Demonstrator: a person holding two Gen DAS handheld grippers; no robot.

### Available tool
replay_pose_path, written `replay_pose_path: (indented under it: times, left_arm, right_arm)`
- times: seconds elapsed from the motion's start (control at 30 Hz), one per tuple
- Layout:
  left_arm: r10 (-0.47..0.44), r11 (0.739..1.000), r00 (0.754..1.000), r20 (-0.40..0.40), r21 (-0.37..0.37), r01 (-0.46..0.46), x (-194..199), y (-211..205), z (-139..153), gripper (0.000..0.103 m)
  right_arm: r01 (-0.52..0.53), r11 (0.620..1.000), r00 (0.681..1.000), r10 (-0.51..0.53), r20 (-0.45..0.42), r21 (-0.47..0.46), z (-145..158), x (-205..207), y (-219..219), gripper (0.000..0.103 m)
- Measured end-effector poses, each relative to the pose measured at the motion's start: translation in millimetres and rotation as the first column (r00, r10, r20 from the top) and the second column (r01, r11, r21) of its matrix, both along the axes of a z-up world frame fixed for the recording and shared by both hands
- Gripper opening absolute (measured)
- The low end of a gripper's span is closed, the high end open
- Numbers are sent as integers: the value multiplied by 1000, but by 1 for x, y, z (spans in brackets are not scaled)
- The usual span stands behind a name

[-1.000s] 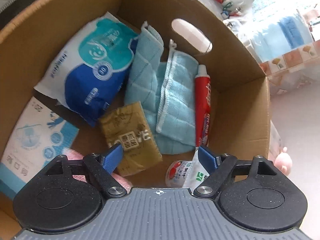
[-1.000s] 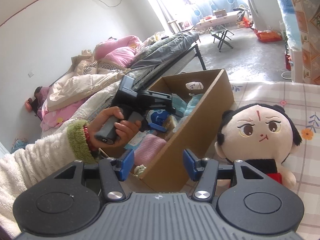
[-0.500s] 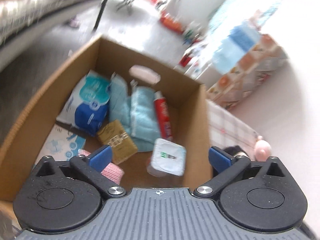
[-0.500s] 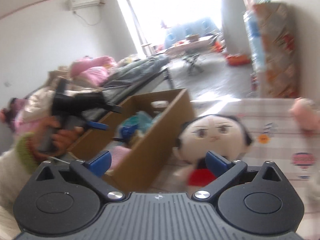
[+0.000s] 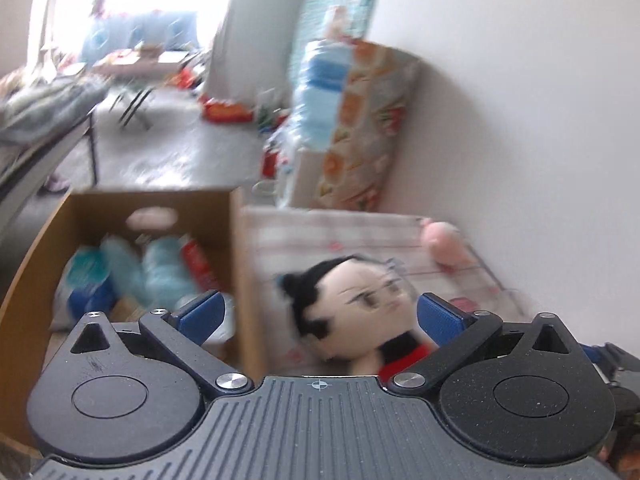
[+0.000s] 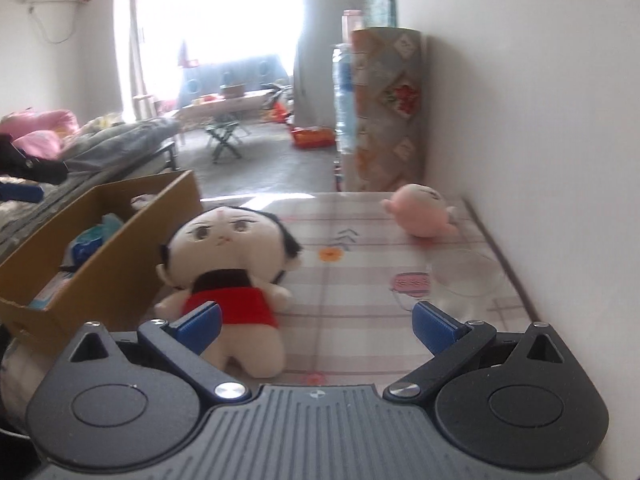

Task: Organize soft objects
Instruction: 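Withdraw both tools from the box toward the pink plush and glass cup, then grasp the pink plush toy with the left tool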

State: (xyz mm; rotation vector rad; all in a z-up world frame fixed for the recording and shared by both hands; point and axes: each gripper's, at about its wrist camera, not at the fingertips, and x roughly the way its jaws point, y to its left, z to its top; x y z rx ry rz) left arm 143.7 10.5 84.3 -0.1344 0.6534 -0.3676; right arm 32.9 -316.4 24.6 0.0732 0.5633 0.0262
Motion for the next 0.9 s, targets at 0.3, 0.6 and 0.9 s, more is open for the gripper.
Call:
replay_pose_path:
  times: [0.3, 0.6, 0.9]
  left_arm:
    - [-225, 974, 974, -12, 36, 225, 43, -130, 37, 103]
    - [-355, 891, 919, -172, 233, 388, 152, -292, -6, 103]
    - [-315, 878, 874, -369, 235, 416, 234, -383, -69, 103]
  right_arm:
    - [4, 997, 993, -13, 114, 80, 3, 3, -43, 103]
    - [53, 992, 985, -71, 157, 118, 3, 12, -94, 103]
    - [30, 984, 983, -61, 173, 176, -19, 20, -123, 103]
